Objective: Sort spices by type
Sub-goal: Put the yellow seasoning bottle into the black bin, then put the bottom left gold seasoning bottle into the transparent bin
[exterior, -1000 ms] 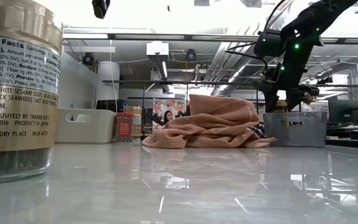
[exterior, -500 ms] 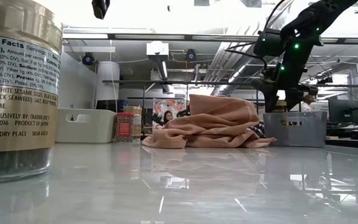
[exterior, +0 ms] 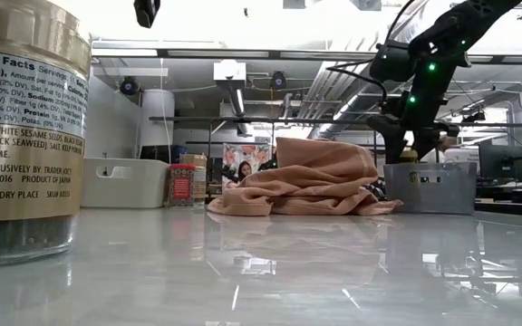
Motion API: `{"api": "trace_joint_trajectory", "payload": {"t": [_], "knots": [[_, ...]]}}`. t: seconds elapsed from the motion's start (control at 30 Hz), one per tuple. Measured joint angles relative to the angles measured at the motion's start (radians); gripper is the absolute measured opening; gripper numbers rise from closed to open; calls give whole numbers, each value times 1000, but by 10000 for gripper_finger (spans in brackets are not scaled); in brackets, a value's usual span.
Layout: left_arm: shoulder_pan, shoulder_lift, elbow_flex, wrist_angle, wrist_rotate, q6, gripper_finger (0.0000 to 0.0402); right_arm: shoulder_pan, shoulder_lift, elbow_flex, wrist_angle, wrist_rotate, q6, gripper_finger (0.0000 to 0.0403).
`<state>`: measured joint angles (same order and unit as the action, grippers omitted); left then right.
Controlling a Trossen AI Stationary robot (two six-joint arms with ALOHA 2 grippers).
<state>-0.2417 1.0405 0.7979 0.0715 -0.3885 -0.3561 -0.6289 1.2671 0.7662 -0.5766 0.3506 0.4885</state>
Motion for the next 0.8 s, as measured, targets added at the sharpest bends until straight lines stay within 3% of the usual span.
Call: {"api": "trace_joint_trajectory", "payload": {"t": [0.3, 0.8], "knots": [[0, 0, 0, 0, 0, 0, 0, 0, -1, 9, -29, 14, 0, 312], [0, 0, 0, 0, 12, 0, 0, 1, -1, 281, -237, 10, -156, 316]]}}
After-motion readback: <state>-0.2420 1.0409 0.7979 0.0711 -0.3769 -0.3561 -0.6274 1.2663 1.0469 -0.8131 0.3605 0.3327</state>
